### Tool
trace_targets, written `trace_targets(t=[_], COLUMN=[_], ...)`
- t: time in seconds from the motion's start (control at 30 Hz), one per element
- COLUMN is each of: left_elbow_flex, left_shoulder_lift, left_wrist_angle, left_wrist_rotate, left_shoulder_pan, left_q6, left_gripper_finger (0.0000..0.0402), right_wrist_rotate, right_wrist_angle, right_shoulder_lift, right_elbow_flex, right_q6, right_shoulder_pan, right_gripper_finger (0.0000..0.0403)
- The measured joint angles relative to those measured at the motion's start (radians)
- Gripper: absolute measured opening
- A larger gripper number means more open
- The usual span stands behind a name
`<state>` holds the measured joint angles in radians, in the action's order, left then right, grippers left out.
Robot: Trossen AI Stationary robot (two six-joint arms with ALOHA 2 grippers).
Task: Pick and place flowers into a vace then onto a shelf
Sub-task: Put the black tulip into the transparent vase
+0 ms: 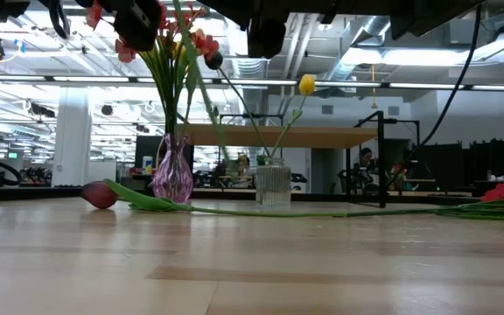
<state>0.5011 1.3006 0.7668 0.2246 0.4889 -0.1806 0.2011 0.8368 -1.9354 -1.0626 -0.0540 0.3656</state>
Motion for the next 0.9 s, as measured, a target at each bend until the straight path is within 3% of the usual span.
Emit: trace_targets(t=[0.07,0.2,0.53,0.9], left_elbow_flex=[0.0,0.0,0.0,0.002], left_shoulder_lift=[0.0,0.0,-0.009,-0.134], left_wrist_angle=[-0.002,0.002,0.004,-0.059], left_wrist_rotate=[0.0,0.0,-0.018,-0.034], left_shoulder_pan=[0.0,0.0,0.011,0.088], left_q6=[0.0,0.0,-0.015,-0.005], left_gripper_finger=[0.0023,0.0032,0.0069,0.0079], right_wrist_rotate=[0.0,0.003,0.036,0.127], right_wrist_angle=[-0.01,-0.012,-0.012,-0.049], right_shoulder_lift=[0.0,0.0,0.0,0.068], right_elbow_flex=[0.0,0.0,-0.002,0.002], right_q6=[0.0,-0.008,-0.008,0.061], right_shoulder_pan=[0.0,0.0,0.014,0.057], right_gripper_finger=[0.0013,0.0005,0.0001,0.0001])
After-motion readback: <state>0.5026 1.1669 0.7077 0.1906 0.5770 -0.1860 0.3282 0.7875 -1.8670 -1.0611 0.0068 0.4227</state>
